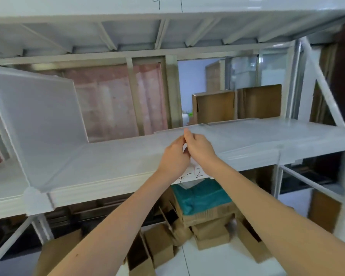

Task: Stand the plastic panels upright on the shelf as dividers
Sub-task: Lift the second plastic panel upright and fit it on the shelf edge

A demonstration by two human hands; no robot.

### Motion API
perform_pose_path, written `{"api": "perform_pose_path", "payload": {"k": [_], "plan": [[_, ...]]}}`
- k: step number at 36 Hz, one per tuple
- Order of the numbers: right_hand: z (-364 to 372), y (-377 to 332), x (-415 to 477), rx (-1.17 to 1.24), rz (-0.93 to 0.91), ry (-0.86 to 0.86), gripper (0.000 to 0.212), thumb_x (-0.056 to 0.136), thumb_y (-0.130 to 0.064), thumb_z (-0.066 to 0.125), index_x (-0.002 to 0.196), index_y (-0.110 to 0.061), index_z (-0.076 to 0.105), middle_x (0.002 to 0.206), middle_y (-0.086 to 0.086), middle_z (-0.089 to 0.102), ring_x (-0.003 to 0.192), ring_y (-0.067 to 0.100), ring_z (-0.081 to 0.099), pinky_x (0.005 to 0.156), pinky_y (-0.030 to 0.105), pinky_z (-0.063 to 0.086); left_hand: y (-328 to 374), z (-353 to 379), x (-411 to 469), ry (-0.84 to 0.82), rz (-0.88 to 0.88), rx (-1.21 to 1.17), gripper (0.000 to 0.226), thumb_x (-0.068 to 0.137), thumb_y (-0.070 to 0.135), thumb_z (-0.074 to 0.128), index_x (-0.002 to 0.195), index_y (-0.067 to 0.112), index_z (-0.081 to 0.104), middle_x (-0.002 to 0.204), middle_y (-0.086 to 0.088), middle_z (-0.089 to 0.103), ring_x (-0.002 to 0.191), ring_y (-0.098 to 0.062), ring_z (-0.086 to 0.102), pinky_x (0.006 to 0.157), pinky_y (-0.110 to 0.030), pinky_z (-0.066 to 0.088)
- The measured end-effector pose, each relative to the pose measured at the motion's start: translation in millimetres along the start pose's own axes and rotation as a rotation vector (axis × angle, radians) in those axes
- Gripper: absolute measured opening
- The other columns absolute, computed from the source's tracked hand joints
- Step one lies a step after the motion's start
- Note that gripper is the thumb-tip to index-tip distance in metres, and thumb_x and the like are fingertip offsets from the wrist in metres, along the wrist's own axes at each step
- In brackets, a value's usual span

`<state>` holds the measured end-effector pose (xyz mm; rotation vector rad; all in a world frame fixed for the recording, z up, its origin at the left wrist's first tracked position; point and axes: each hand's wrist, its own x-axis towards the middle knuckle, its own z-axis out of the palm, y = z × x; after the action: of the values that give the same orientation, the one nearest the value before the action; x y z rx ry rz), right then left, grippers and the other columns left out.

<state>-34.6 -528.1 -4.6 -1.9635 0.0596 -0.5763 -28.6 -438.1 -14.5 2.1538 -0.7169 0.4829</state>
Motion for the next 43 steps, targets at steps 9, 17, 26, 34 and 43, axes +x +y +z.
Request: {"api": "perform_pose_path", "payload": {"k": [9, 17, 26, 34, 43], "plan": [[-35.1, 27.4, 22.3, -0.294, -0.113, 0.068, 0.044, 0.1, -0.033, 0.037, 0.096, -0.003, 0.068, 0.095, 0.014, 0.07, 0.091, 0.029, 0.062, 0.084, 0.037, 0.048, -35.7, 15.6, 25.5, -0.204, 0.044, 0.248, 0.034, 0.097, 0.025, 0.042, 0.124, 0.017, 0.06, 0.126, -0.006, 0.063, 0.116, -0.028, 0.056, 0.101, -0.036, 0.043], [-47.7, 60.7, 43.6, -0.358, -0.123, 0.048, 0.04, 0.097, -0.029, 0.041, 0.091, -0.001, 0.068, 0.09, 0.016, 0.071, 0.087, 0.031, 0.063, 0.083, 0.044, 0.05, -26.7, 46.5, 24.8, -0.268, 0.015, 0.309, 0.045, 0.085, 0.06, 0.037, 0.095, 0.028, 0.067, 0.096, 0.002, 0.07, 0.092, -0.024, 0.062, 0.08, -0.039, 0.052], [-77.9, 86.2, 72.1, -0.202, -0.053, -0.166, 0.031, 0.1, -0.025, 0.041, 0.115, -0.015, 0.066, 0.107, 0.0, 0.07, 0.1, 0.016, 0.064, 0.093, 0.031, 0.048, 7.8, 87.5, 36.4, -0.16, -0.11, 0.503, 0.068, 0.068, 0.087, 0.031, 0.09, 0.032, 0.066, 0.092, 0.01, 0.069, 0.082, -0.014, 0.056, 0.091, -0.052, 0.046], [-73.4, 110.1, 84.4, -0.313, -0.186, -0.131, 0.023, 0.094, -0.026, 0.046, 0.094, -0.027, 0.069, 0.091, -0.008, 0.071, 0.085, 0.013, 0.064, 0.081, 0.034, 0.053, 7.6, 99.8, 34.9, -0.09, -0.141, 0.495, 0.061, 0.072, 0.078, 0.03, 0.101, 0.037, 0.065, 0.092, 0.011, 0.071, 0.087, -0.016, 0.063, 0.094, -0.047, 0.045], [-77.8, 115.3, 86.5, -0.293, -0.202, -0.106, 0.023, 0.093, -0.023, 0.047, 0.087, -0.027, 0.069, 0.084, -0.008, 0.072, 0.078, 0.013, 0.065, 0.073, 0.031, 0.054, 20.0, 94.6, 35.7, -0.166, -0.212, 0.492, 0.044, 0.082, 0.067, 0.041, 0.114, 0.045, 0.062, 0.106, 0.005, 0.071, 0.101, -0.021, 0.062, 0.088, -0.038, 0.047]]}}
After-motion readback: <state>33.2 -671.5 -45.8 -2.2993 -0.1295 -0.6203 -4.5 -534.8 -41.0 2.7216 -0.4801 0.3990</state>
